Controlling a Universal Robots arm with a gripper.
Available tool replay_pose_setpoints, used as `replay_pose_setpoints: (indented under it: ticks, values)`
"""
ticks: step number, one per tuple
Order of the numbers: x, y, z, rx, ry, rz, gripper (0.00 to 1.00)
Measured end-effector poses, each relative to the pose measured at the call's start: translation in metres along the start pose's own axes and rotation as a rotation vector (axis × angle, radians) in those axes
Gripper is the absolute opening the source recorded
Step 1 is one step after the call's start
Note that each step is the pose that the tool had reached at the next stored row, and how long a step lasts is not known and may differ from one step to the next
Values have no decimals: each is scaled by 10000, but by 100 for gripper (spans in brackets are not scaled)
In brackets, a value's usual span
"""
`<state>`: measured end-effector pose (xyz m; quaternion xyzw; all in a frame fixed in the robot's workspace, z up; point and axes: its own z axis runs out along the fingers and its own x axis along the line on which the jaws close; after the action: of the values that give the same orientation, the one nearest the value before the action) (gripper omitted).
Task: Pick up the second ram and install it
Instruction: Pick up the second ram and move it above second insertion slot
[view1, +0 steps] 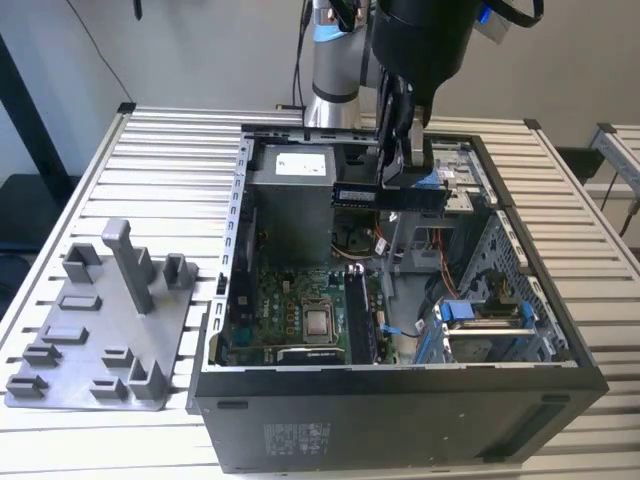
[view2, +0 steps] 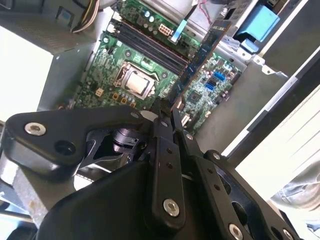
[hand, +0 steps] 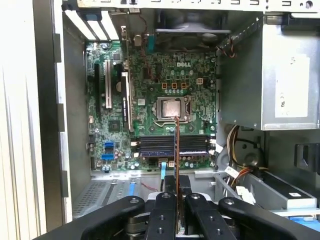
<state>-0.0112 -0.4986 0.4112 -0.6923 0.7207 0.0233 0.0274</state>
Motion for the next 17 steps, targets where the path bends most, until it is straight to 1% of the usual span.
replay_pose_setpoints:
  ticks: [7,17]
  values:
    - [-199,9,16,0,0,3,14]
    - [-500,20,42,0,-1,2,14]
